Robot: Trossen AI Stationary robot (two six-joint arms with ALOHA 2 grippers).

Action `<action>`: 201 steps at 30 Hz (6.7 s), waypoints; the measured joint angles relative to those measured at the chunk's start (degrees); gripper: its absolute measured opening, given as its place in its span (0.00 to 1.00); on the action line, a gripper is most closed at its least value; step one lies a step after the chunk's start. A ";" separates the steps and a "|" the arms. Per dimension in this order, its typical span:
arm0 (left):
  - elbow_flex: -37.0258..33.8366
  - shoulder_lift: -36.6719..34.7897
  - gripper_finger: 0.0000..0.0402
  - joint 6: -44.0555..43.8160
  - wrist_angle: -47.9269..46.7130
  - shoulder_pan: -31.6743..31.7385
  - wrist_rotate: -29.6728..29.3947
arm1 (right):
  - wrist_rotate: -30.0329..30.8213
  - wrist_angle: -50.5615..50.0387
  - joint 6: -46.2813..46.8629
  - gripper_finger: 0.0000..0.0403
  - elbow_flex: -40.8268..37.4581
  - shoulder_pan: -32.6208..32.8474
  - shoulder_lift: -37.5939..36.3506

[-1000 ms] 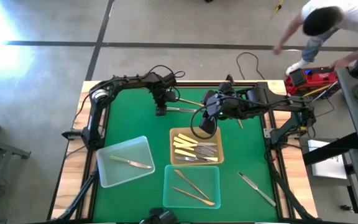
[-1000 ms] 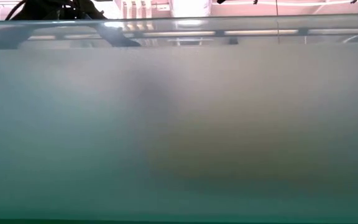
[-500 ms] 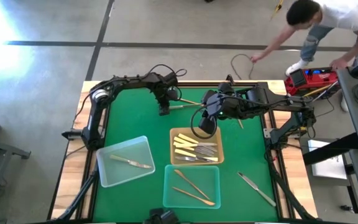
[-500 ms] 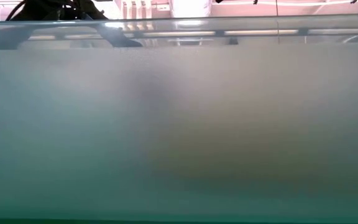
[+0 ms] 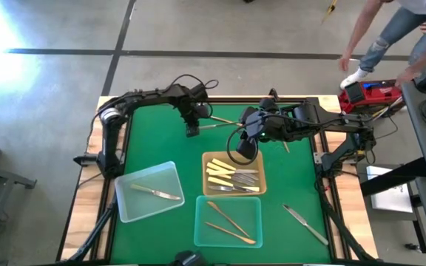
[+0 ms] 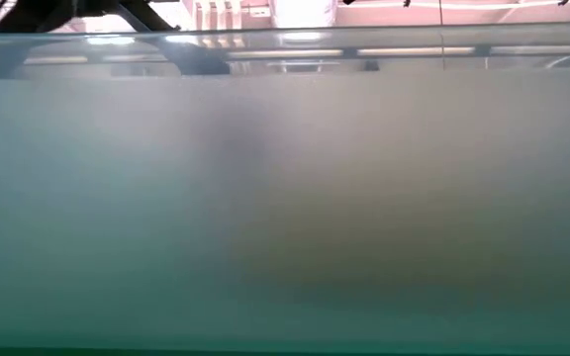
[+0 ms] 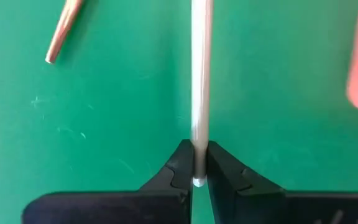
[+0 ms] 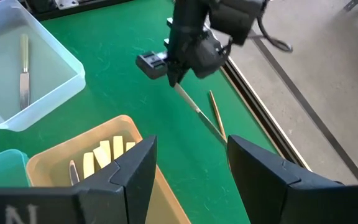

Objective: Sort silverware by color (type)
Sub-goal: Put the green table knife into the white bin, then put the gold table knife into the blue bin

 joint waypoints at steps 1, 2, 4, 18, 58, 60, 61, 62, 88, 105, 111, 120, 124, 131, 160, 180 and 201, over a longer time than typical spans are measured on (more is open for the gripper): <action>-1.17 -1.39 0.02 -0.26 0.34 0.00 0.24 | -0.02 0.00 0.00 0.47 0.02 0.02 0.00; -2.57 -2.83 0.02 -0.47 0.41 0.00 0.23 | 0.01 0.00 0.00 0.47 0.02 0.00 0.00; -5.66 -6.48 0.02 -1.73 0.48 -0.02 0.20 | 0.00 0.00 -0.01 0.47 0.02 0.01 0.01; -36.54 -55.07 0.02 -32.70 1.72 -15.13 -5.07 | 0.00 0.00 0.00 0.47 0.02 0.00 0.00; -41.01 -60.08 0.29 -114.06 -15.06 -88.70 -20.19 | 0.00 0.04 -0.01 0.47 0.02 0.01 0.01; -41.01 -59.27 0.29 -114.06 -15.22 -87.78 -19.17 | 0.00 0.02 0.00 0.47 0.02 0.00 0.00; -40.96 -58.81 0.29 -114.06 -15.40 -87.30 -18.80 | 0.00 0.04 0.00 0.47 0.02 0.02 0.01; -40.73 -58.21 0.29 -114.11 -15.53 -86.73 -18.22 | 0.00 0.02 0.00 0.47 0.02 0.00 0.00; 0.83 -16.17 0.30 -92.80 -40.29 -63.97 -30.34 | -0.02 0.20 0.00 0.47 0.01 0.00 0.00; 32.57 6.97 0.30 -60.18 -39.95 -52.23 -42.46 | -0.02 0.66 0.00 0.47 0.02 0.00 0.00; 38.39 8.26 0.30 -51.18 -40.10 -49.74 -50.24 | -0.02 0.93 0.00 0.47 0.02 0.00 0.00; 43.45 6.41 0.30 -42.04 -39.59 -47.60 -62.81 | -0.02 1.33 -0.02 0.47 0.02 0.00 0.00; 42.30 6.37 0.30 -38.45 -37.37 -45.64 -61.43 | 0.06 1.41 -0.04 0.47 0.02 0.00 0.00; 31.87 1.86 0.30 -29.89 -25.08 -42.09 -58.77 | 0.40 1.81 -0.04 0.47 0.02 -0.04 0.00; -4.56 -12.01 0.30 -8.38 20.00 -18.41 -12.69 | 0.23 7.24 -7.57 0.47 0.02 -2.73 2.91; 32.16 16.24 0.30 7.07 -11.12 -7.40 -15.20 | 0.42 -7.45 -8.17 0.47 0.00 -20.70 1.36; 35.96 19.58 0.30 8.79 -13.88 -3.26 -13.87 | 0.44 -8.68 -11.43 0.47 0.00 -25.97 0.87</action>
